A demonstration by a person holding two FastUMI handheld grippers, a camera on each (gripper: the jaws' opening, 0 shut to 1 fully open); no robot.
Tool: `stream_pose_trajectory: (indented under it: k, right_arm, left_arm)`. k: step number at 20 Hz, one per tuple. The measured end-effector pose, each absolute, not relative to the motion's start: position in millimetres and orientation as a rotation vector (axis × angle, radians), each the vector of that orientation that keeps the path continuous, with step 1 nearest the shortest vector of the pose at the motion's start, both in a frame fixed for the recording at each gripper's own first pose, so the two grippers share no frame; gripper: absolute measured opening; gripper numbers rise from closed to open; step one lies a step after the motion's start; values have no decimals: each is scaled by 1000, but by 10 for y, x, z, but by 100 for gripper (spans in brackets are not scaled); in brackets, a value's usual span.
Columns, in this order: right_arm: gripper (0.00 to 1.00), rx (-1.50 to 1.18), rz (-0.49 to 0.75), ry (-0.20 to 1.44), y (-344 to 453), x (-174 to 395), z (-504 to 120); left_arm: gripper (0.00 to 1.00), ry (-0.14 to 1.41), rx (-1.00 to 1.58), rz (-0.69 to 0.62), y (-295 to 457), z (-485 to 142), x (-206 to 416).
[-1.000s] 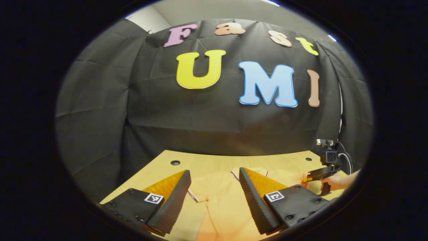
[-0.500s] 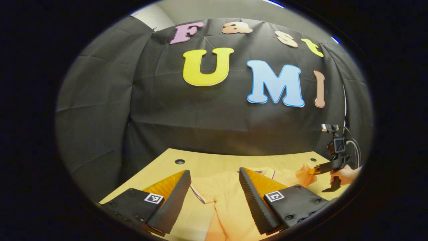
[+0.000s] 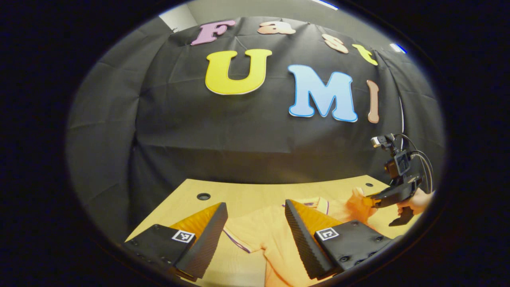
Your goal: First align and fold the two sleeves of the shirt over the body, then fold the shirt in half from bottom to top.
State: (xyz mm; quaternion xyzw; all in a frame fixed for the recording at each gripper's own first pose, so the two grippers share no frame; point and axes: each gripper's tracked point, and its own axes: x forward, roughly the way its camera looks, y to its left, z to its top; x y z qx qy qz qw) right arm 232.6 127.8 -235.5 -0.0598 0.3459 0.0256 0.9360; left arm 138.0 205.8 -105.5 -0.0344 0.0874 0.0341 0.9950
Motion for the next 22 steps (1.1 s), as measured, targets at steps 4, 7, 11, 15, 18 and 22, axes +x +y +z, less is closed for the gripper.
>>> stream_pose_trajectory:
  k: [4,7,11,15,18,22]
  right_arm:
    - [5,-142,102,748,1482,2303,-2488]
    - [5,-127,132,776,1578,2282,-2558]
    - [12,-118,164,809,1628,2198,-2551]
    - [33,-111,203,811,1721,2088,-2495]
    - [54,-100,237,782,1782,1967,-2317]
    - [87,-78,268,700,1844,1783,-1978]
  left_arm:
    - [95,198,-97,66,2107,-1177,1441]
    - [95,224,-128,85,2146,-1329,1501]
    - [96,242,-139,99,2150,-1430,1575]
    - [96,267,-139,106,2151,-1579,1651]
    - [96,285,-152,121,2189,-1692,1742]
    - [95,329,-168,159,2284,-1941,1845]
